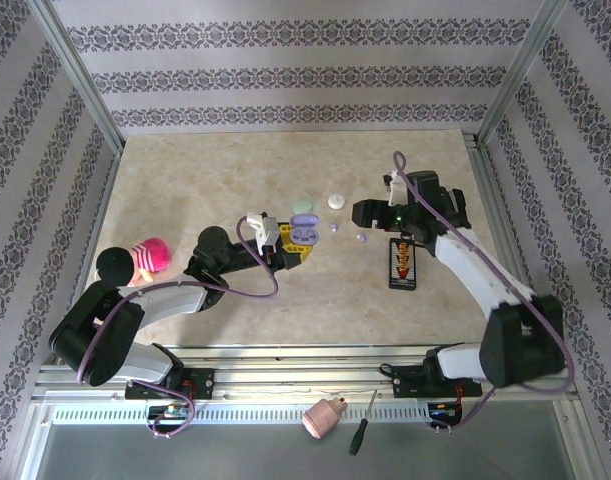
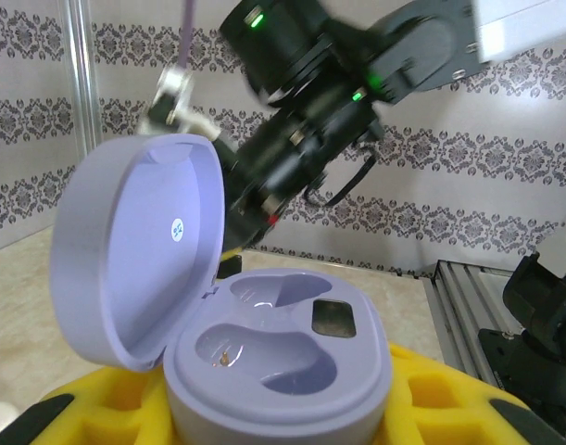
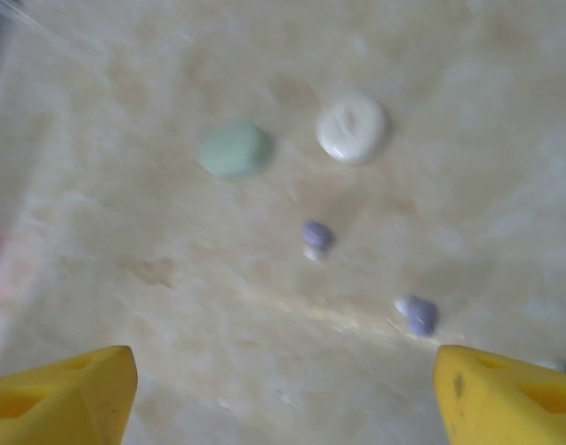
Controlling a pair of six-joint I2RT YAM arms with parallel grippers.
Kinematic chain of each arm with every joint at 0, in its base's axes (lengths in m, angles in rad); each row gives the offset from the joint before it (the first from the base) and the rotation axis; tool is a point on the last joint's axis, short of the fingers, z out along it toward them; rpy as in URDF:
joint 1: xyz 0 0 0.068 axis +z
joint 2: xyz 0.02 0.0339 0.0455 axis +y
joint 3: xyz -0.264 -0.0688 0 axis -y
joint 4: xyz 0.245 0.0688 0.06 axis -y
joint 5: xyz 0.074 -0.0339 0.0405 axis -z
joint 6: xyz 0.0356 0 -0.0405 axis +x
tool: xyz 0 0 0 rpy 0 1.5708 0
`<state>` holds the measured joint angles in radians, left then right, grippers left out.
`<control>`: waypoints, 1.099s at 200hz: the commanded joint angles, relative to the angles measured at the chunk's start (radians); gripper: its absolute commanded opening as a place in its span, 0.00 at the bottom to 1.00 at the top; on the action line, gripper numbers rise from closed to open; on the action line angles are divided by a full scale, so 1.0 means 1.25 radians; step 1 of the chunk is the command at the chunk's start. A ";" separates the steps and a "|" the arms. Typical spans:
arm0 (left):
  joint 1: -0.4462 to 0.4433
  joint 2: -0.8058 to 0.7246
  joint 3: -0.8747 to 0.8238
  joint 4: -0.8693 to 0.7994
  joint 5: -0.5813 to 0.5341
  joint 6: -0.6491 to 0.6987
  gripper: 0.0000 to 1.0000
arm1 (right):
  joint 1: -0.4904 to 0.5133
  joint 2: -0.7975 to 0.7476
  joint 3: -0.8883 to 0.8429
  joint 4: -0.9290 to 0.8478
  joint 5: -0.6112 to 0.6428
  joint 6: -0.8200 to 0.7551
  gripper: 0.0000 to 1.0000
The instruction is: Insert the wireless bluetooth earbuds into the charging case
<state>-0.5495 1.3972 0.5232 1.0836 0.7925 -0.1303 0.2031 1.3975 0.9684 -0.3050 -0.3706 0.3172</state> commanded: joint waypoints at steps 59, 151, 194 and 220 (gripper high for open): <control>0.006 -0.015 -0.019 0.009 0.014 0.014 0.32 | 0.005 0.292 0.118 -0.065 0.071 0.050 0.78; 0.006 -0.018 -0.030 0.020 0.011 0.013 0.32 | 0.035 0.409 0.186 -0.066 -0.017 0.022 0.74; 0.006 -0.037 -0.030 0.000 0.009 0.020 0.32 | 0.054 0.397 0.184 -0.081 -0.041 0.029 0.71; 0.006 -0.055 -0.030 -0.024 0.005 0.033 0.32 | 0.057 0.366 0.150 -0.079 -0.050 0.049 0.68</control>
<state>-0.5495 1.3655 0.4889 1.0805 0.7929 -0.1200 0.2607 1.8973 1.1839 -0.3828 -0.3988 0.3649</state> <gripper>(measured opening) 0.360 0.696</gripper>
